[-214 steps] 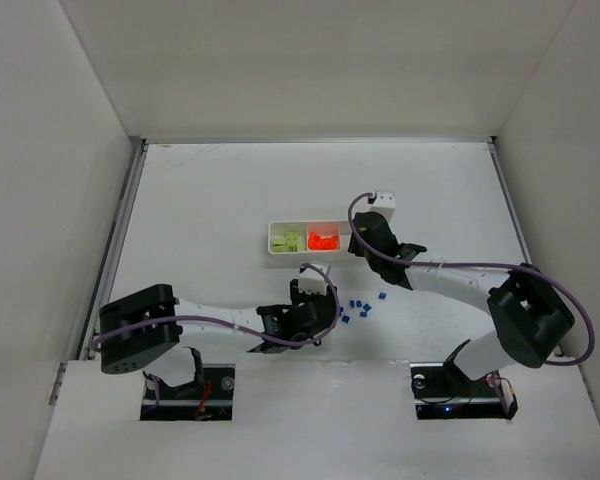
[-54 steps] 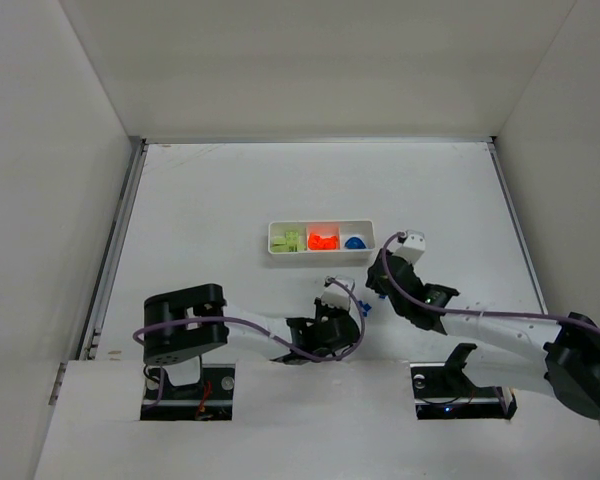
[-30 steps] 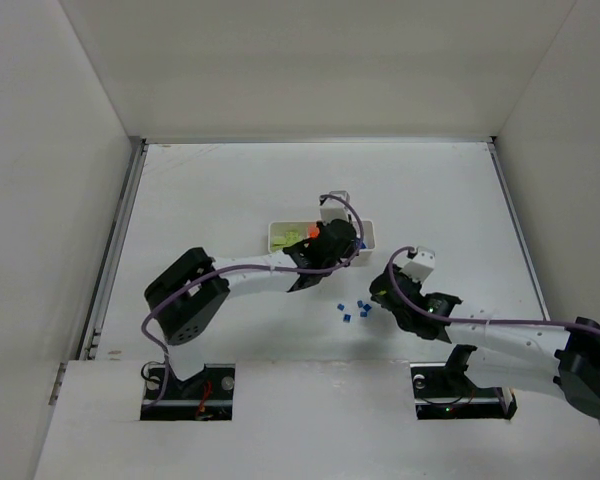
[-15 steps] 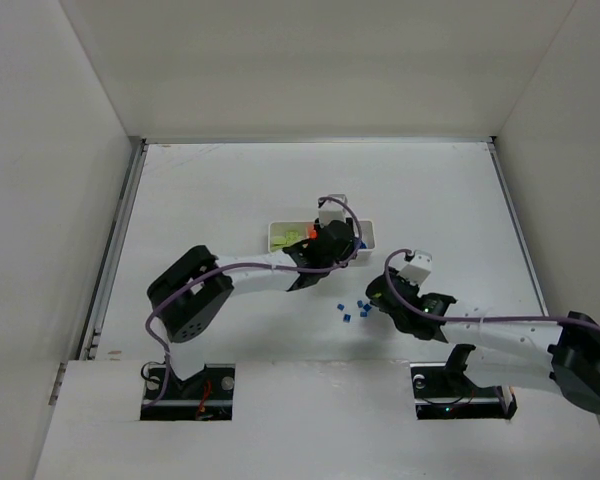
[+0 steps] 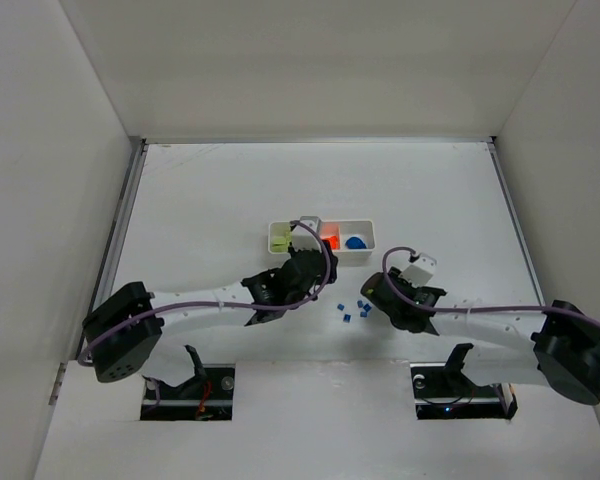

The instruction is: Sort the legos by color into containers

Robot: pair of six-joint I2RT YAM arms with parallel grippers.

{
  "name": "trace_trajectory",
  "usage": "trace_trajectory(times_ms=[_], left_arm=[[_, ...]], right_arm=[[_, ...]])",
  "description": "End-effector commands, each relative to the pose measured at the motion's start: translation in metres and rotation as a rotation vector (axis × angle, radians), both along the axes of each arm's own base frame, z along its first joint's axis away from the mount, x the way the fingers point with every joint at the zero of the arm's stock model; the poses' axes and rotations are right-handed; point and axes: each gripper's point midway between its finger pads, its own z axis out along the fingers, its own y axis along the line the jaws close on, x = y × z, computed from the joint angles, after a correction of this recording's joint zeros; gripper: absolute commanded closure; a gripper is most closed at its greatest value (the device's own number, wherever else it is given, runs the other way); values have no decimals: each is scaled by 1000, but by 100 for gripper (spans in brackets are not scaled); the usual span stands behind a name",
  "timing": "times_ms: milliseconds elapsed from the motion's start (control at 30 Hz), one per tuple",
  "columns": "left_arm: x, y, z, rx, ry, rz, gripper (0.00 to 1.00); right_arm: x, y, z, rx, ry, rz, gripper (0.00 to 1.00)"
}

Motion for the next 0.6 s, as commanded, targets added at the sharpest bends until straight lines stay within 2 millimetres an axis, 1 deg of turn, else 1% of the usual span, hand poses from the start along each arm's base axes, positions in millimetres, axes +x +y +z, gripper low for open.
trace_trajectory(times_ms=[0, 133, 267, 333, 467, 567], left_arm=[[3, 4, 26, -80, -61, 21, 65], [0, 4, 25, -80, -64, 10, 65], [-1, 6, 22, -69, -67, 11, 65], [-1, 6, 21, -68, -66, 11, 65], [1, 8, 17, -66, -59, 17, 65], [0, 6, 15, -58, -59, 13, 65]], right_arm=[[12, 1, 12, 38, -30, -67, 54], [18, 1, 9, 34, -31, -80, 57], [26, 6, 6, 26, -31, -69, 60], [28, 11, 2, 18, -23, -53, 62], [30, 11, 3, 7, -28, -55, 64], [31, 10, 3, 6, -30, -58, 68]])
